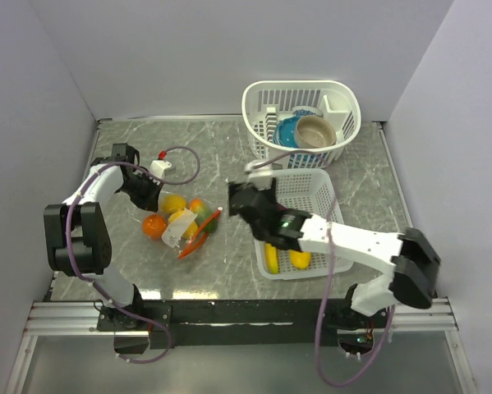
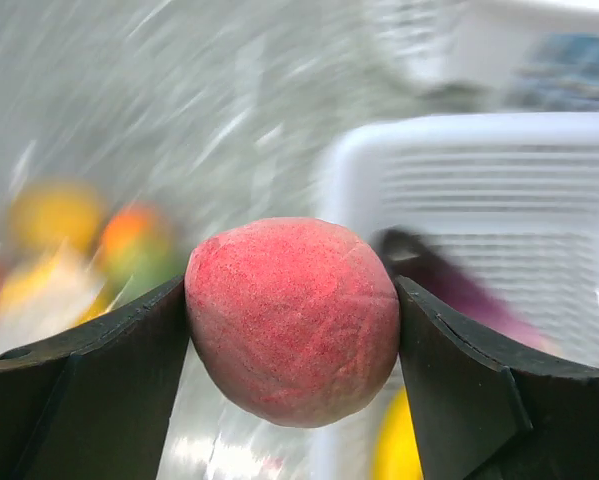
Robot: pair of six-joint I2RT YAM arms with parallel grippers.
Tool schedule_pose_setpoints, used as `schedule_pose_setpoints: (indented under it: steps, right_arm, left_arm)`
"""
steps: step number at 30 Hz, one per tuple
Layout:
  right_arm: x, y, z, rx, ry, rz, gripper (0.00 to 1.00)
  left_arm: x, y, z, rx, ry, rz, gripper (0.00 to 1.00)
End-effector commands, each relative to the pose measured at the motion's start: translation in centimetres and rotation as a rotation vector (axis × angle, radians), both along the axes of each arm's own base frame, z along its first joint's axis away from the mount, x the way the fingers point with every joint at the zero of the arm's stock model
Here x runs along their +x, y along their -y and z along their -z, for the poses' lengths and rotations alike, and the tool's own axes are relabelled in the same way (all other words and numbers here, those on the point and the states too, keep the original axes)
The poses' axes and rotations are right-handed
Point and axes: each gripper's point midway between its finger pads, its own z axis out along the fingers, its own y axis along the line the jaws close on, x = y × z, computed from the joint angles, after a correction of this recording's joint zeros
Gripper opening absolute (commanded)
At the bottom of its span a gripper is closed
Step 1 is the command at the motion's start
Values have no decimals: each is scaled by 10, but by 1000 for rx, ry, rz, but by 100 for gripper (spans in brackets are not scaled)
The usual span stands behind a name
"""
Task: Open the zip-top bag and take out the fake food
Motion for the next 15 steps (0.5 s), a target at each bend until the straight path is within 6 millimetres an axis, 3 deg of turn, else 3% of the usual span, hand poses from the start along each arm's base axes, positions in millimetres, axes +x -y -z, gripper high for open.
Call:
schedule_pose_setpoints:
  steps: [1, 3, 4, 5, 6, 8, 10, 11, 13, 14, 15]
  right_arm:
    - [6, 103, 20, -49, 0, 406, 24]
    - [0, 123, 37, -76, -42, 482, 49]
    - [-1, 129, 43, -90, -62, 501, 65]
    - [-1, 130, 51, -103, -76, 515, 94]
    - [-3, 132, 53, -130, -91, 516, 100]
    - [-3, 124, 56, -145, -107, 484, 100]
    - [-3, 114, 43, -140, -69, 430, 100]
    - [-4, 94, 32, -89, -29, 376, 100]
    - [-9, 79, 15, -92, 17, 301, 100]
    - [-12, 53, 3, -28, 48, 228, 100]
    - [-15, 40, 0, -24, 61, 178, 100]
  left_arm:
    - [6, 16, -23, -48, 36, 22, 1]
    - [6, 22, -22, -46, 40, 31, 1]
    - [5, 24, -20, -46, 37, 35, 1]
    - [6, 23, -18, -42, 37, 31, 1]
    - [4, 32, -14, -43, 25, 52, 1]
    - [3, 36, -7, -36, 12, 56, 1]
    - [2, 39, -3, -33, 5, 63, 1]
    - [2, 40, -2, -31, 2, 64, 1]
    - [4, 40, -3, -28, 8, 63, 1]
    - [4, 39, -3, -23, 10, 62, 1]
    - [5, 37, -3, -14, 12, 61, 1]
